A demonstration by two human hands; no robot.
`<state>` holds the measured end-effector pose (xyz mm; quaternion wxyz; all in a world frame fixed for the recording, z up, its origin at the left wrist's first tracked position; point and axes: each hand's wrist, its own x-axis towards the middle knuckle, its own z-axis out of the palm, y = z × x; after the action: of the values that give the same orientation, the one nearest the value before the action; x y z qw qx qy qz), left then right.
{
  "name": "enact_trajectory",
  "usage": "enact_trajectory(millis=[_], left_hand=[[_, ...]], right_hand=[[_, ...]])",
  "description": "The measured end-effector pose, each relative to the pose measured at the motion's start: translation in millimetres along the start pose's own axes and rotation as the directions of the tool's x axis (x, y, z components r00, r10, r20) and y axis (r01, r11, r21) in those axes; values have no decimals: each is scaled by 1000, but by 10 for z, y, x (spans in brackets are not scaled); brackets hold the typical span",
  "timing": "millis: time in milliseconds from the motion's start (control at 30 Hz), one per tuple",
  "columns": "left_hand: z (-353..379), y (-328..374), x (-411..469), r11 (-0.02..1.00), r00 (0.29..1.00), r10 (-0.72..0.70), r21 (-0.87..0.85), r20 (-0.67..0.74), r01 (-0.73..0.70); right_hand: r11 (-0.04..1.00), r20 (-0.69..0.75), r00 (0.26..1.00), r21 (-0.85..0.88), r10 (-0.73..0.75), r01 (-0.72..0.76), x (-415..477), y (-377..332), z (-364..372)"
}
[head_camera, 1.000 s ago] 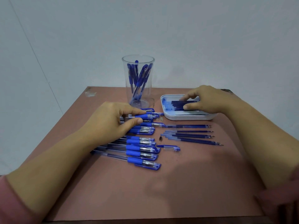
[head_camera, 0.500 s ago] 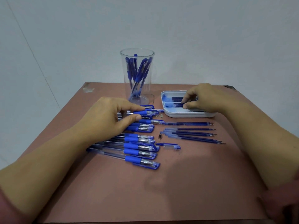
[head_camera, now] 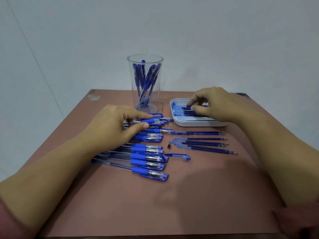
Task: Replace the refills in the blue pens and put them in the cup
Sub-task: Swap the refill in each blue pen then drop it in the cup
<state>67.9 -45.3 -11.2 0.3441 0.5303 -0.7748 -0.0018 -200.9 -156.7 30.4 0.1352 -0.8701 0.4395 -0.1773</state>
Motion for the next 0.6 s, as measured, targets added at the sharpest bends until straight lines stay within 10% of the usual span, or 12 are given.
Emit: enact_trajectory(millis=[600], left_hand=[[-15, 68, -27, 988, 1000, 25, -155, 10, -24]], right_hand=[[961, -122, 979, 201, -166, 188, -621, -335, 206]])
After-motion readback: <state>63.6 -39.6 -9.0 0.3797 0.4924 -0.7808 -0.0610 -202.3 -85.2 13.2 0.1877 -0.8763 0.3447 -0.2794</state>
